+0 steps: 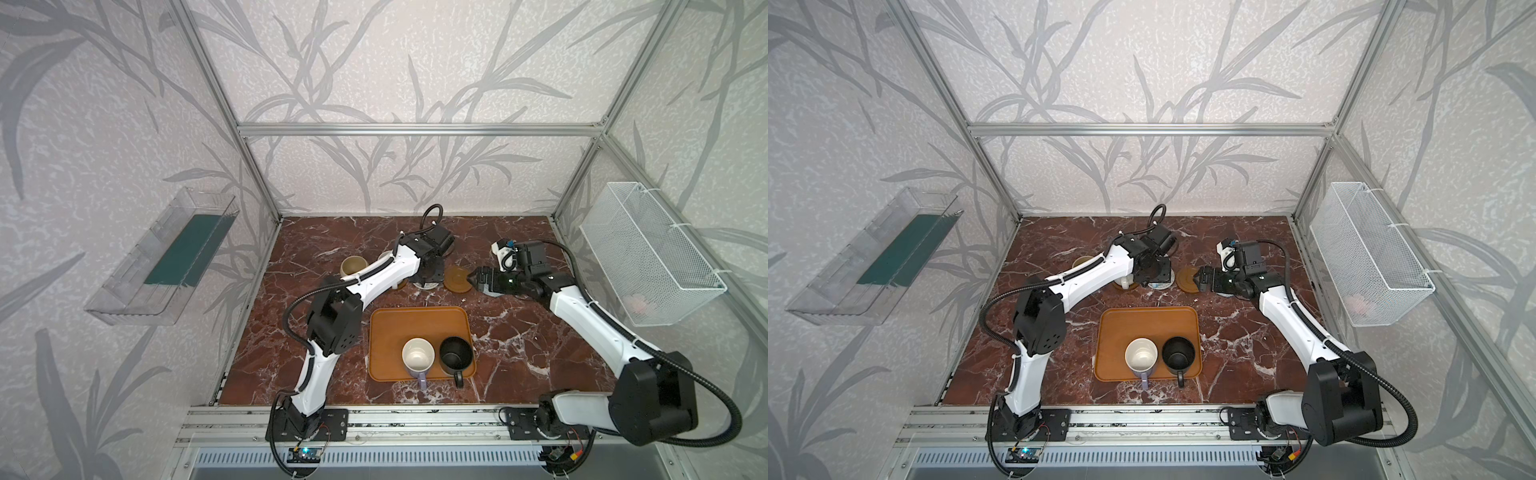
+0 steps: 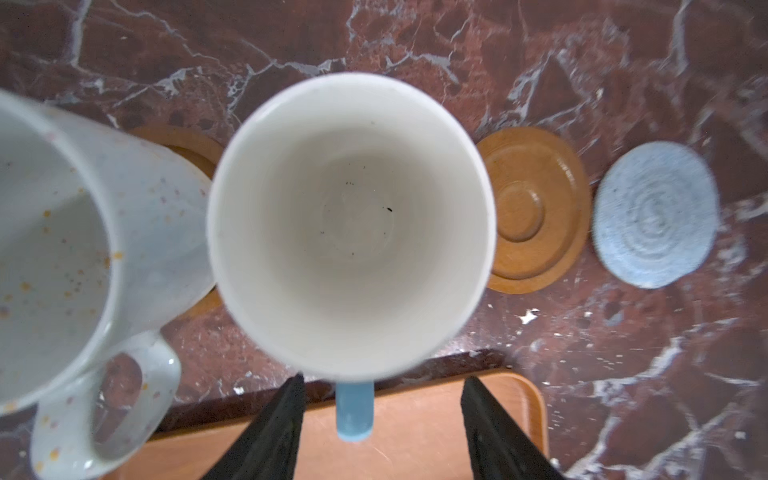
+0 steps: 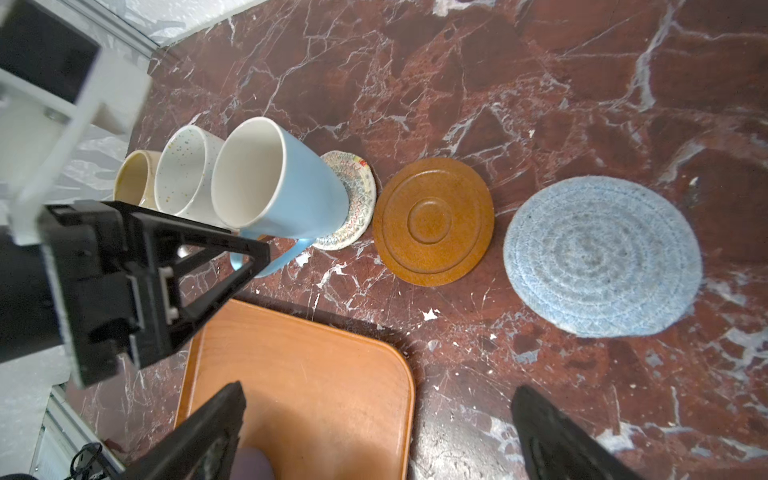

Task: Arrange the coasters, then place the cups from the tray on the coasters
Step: 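Open the left gripper and raise it while the right gripper moves toward the lavender mug, then lower the right gripper onto the lavender mug on the tray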

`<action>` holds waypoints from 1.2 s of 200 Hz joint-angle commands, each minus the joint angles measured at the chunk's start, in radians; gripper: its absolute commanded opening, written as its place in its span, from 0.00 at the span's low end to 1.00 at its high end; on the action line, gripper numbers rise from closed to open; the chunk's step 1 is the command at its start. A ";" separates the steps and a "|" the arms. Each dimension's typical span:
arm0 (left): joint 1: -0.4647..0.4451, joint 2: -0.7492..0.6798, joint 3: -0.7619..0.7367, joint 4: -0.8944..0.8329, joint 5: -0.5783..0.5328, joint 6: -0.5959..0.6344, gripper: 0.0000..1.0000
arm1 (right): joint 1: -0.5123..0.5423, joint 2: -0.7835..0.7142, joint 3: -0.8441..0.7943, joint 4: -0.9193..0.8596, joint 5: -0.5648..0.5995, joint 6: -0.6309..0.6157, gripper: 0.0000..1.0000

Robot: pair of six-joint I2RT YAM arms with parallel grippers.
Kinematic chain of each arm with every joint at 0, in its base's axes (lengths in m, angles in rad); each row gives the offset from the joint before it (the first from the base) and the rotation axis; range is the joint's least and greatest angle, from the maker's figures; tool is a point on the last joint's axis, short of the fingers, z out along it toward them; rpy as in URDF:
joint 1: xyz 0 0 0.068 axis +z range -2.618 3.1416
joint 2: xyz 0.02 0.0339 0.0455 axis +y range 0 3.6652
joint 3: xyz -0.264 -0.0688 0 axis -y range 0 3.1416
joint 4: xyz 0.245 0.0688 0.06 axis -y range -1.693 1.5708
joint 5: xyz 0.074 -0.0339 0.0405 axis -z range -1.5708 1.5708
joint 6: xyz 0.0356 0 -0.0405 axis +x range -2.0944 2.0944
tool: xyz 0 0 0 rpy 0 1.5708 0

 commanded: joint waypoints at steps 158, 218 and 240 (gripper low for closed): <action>0.085 -0.673 -0.457 0.014 0.184 0.098 0.86 | 0.633 -0.268 0.183 -0.468 0.280 -0.017 0.63; 0.121 -0.770 -0.622 -0.026 0.266 0.038 0.84 | 0.924 -0.184 0.190 -0.449 0.322 0.087 0.48; 0.129 -0.802 -0.671 -0.023 0.270 0.019 0.85 | 1.013 -0.137 0.167 -0.413 0.363 0.116 0.43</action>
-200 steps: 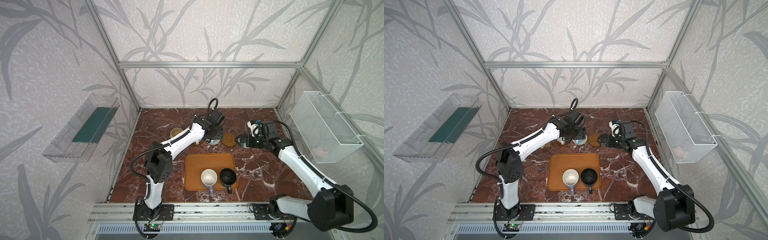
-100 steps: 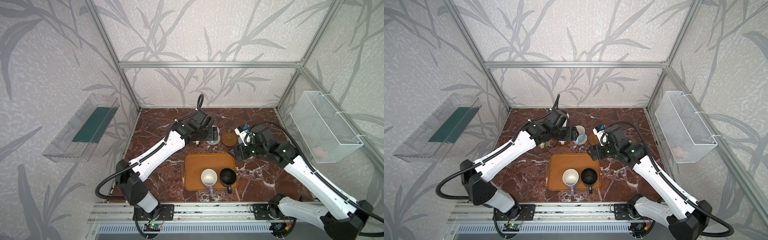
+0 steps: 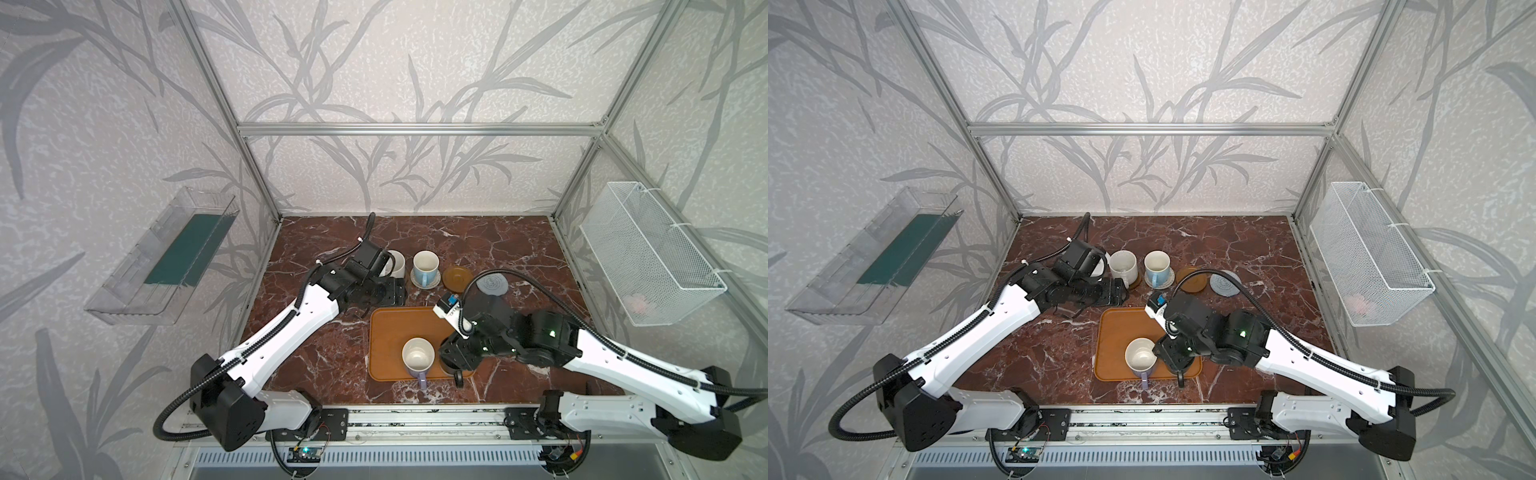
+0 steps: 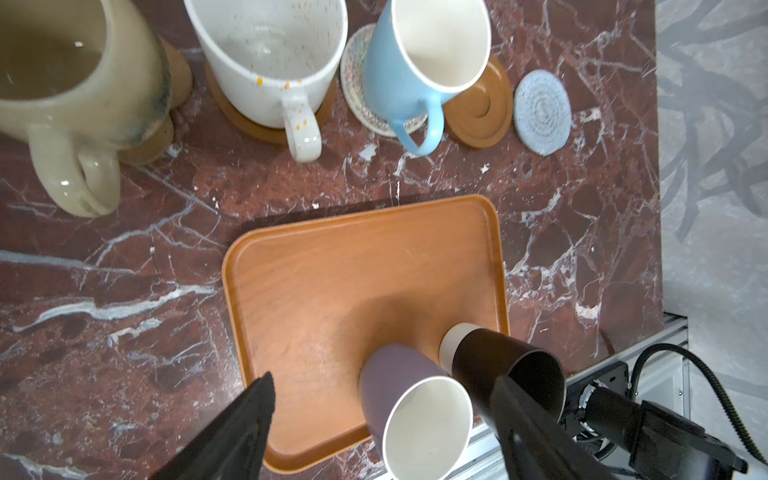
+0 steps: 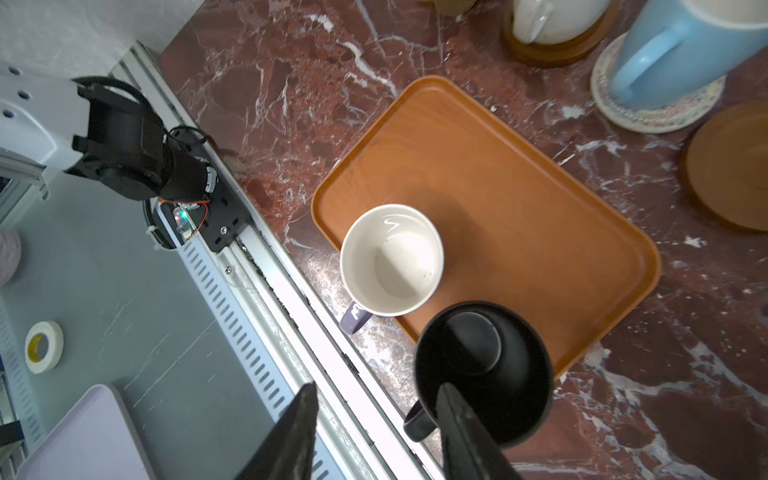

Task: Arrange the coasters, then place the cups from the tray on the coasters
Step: 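Lower the right gripper onto the lavender mug on the tray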

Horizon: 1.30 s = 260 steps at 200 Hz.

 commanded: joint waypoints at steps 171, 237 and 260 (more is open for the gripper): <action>0.138 -0.206 -0.240 -0.021 0.071 -0.055 0.84 | 0.141 0.332 -0.122 0.187 0.014 0.183 0.32; 0.142 -0.235 -0.288 0.015 0.082 -0.079 0.84 | 0.120 0.413 -0.072 0.192 0.093 0.199 0.30; 0.148 -0.251 -0.290 0.003 0.065 -0.075 0.84 | 0.117 0.432 -0.062 0.208 0.107 0.197 0.28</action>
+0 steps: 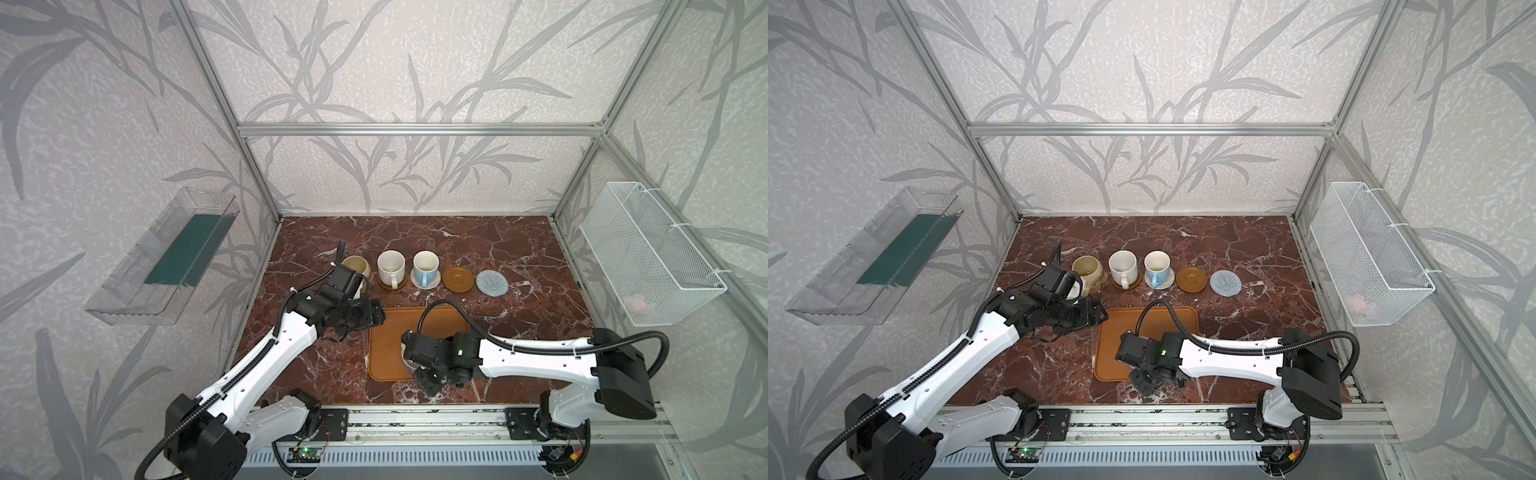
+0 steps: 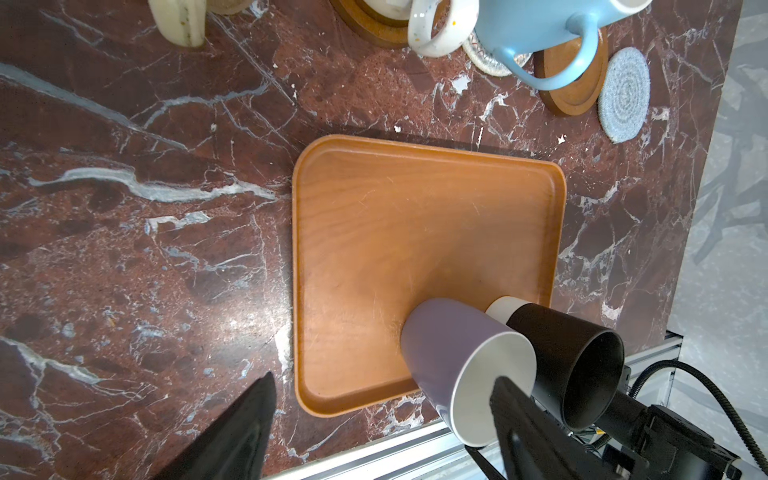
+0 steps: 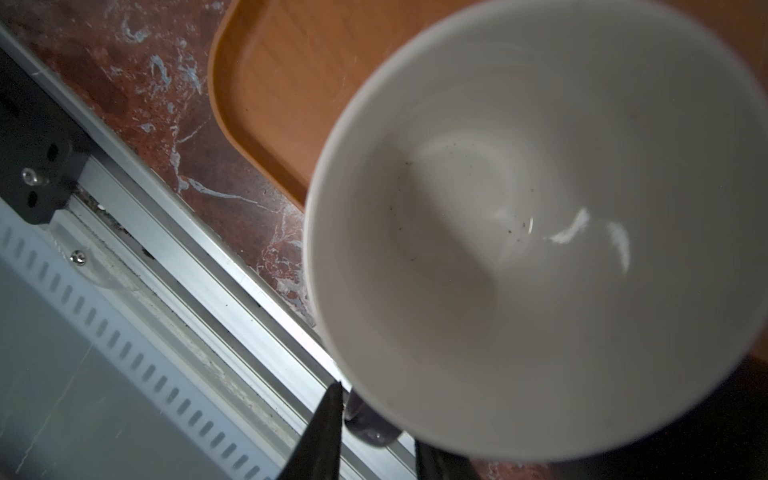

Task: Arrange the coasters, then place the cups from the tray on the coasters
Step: 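Lower the right gripper onto the lavender mug on the tray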

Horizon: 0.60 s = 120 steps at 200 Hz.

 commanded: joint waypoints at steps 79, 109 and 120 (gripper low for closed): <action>0.027 -0.080 -0.025 -0.034 -0.019 -0.004 0.84 | -0.008 0.121 0.048 0.003 0.141 0.101 0.29; 0.033 -0.085 -0.025 -0.035 -0.021 0.000 0.84 | -0.008 0.129 0.049 0.032 0.165 0.103 0.31; 0.034 -0.085 -0.025 -0.032 -0.021 0.000 0.84 | -0.008 0.132 0.049 0.041 0.179 0.104 0.28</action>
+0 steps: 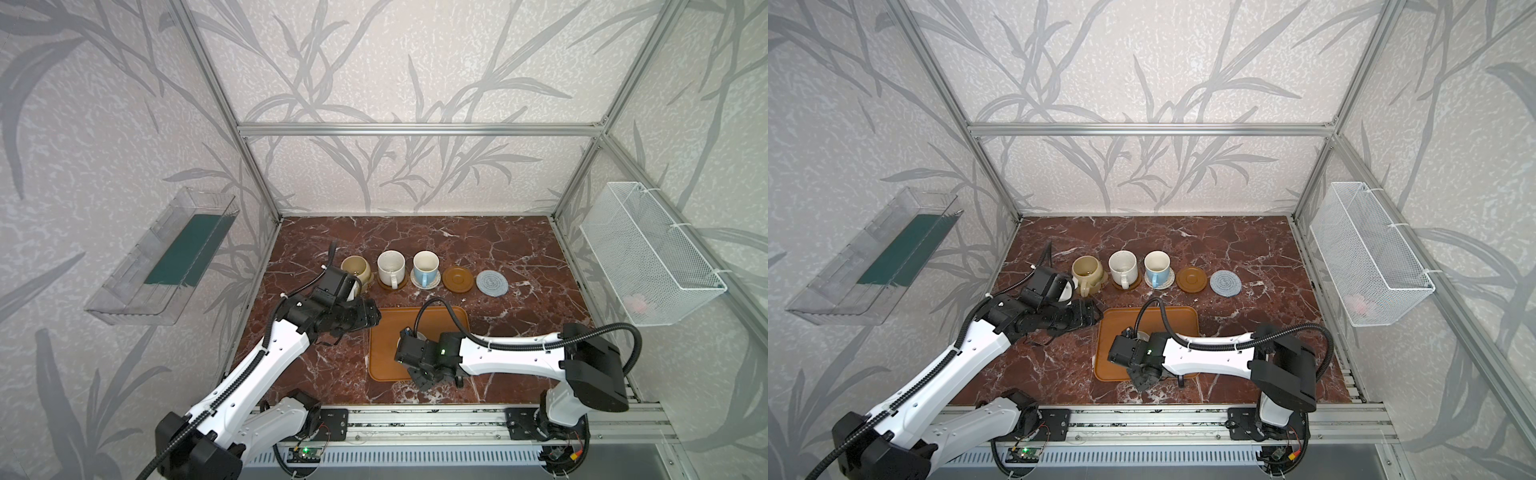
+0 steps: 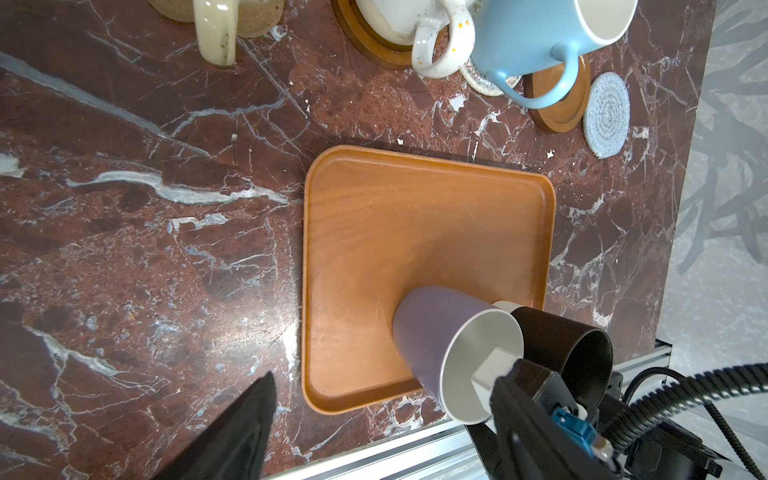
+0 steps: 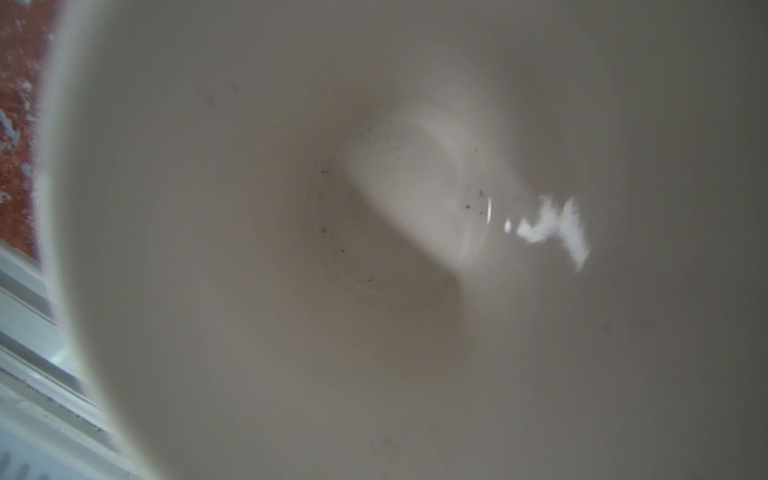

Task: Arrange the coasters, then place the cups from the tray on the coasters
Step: 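Lower the right gripper onto the lavender mug on the tray, then close the right gripper on the lavender mug and lift it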

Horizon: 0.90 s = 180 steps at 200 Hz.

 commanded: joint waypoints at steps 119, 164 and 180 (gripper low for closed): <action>0.010 -0.013 0.016 -0.013 -0.006 -0.011 0.83 | 0.005 -0.158 0.130 -0.102 0.119 0.023 0.00; 0.009 -0.023 0.032 0.020 -0.003 -0.034 0.82 | -0.004 -0.206 0.195 -0.131 0.190 0.036 0.00; 0.009 -0.024 0.046 0.039 -0.004 -0.038 0.84 | -0.029 -0.219 0.211 -0.143 0.202 0.018 0.00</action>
